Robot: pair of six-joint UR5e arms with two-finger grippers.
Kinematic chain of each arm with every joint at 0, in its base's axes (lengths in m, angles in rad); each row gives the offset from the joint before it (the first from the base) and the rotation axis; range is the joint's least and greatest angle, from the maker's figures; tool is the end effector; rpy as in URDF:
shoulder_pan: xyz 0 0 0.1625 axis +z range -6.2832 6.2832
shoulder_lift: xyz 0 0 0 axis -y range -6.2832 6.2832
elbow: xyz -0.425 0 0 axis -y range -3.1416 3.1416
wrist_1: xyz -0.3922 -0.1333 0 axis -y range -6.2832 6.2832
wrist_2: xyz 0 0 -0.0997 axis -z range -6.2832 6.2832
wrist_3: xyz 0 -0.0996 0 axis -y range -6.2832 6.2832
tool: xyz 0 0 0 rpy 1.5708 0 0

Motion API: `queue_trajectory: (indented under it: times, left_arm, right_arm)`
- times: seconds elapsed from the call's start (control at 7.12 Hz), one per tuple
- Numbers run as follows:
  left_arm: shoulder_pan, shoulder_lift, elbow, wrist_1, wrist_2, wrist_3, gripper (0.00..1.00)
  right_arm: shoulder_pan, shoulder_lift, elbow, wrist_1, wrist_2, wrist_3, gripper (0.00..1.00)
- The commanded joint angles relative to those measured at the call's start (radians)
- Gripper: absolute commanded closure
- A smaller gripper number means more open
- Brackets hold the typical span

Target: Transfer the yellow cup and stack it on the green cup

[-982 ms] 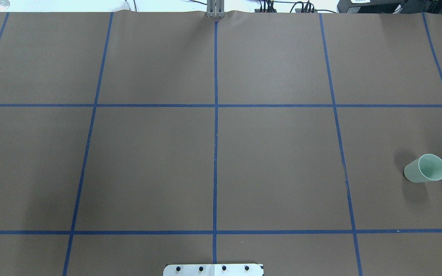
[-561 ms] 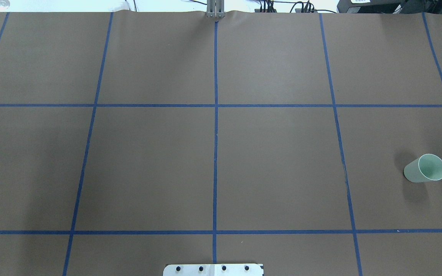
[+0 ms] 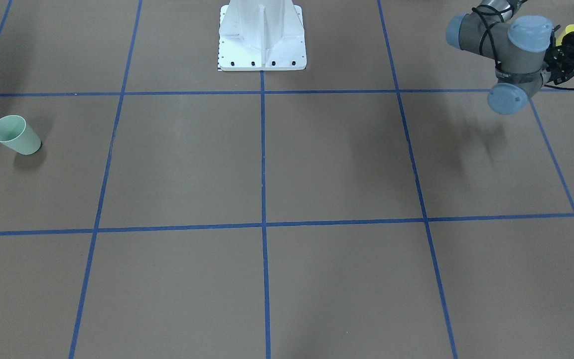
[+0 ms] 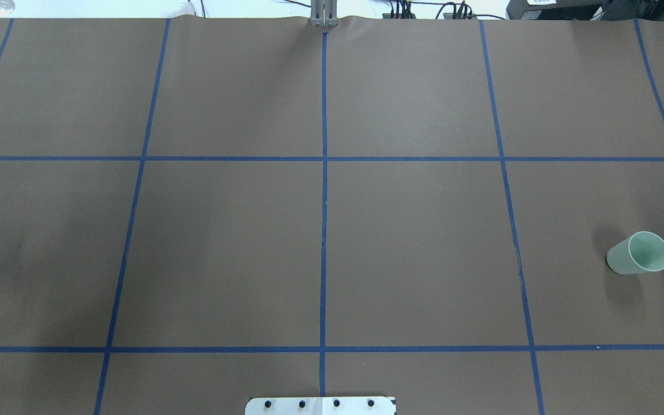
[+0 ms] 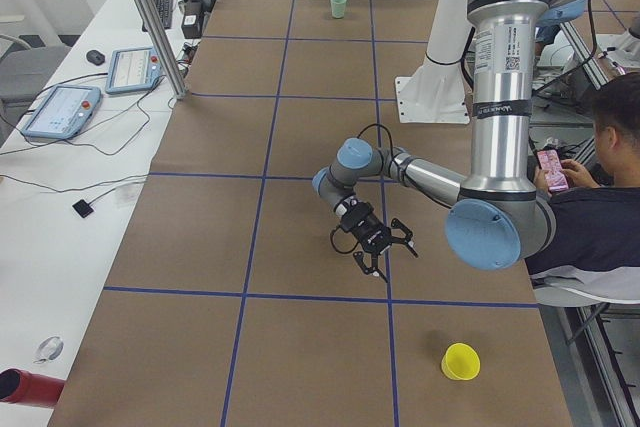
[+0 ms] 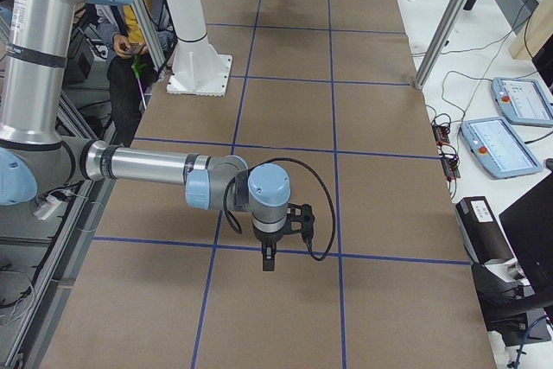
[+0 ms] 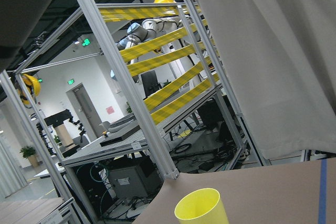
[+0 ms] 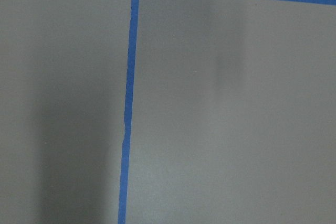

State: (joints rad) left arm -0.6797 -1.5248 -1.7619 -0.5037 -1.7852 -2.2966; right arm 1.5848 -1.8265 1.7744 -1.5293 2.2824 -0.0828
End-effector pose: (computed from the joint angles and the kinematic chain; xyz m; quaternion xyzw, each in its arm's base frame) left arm 0.2027 -0.3080 0.6686 -0.0856 -0.4444 -0.6118 0.6487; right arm 0.0736 -0.3821 0.6706 0.0119 -0.3482 -0.0304 0.9369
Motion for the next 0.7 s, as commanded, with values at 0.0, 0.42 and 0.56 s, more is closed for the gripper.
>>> queue_trajectory:
  times: [0.0, 0.42, 0.56]
  left_arm:
    - [-0.001, 0.069, 0.116, -0.135, -0.051, -0.049, 0.00]
    - [-0.003, 0.193, 0.145, -0.310, -0.083, -0.066, 0.00]
    - [-0.003, 0.193, 0.156, -0.341, -0.150, -0.067, 0.00]
  right_arm:
    - [-0.005, 0.003, -0.001, 0.053, -0.009, -0.002, 0.00]
    - [-0.019, 0.004, 0.000, 0.055, -0.003, -0.002, 0.00]
    - [-0.025, 0.006, 0.002, 0.055, -0.001, -0.002, 0.00]
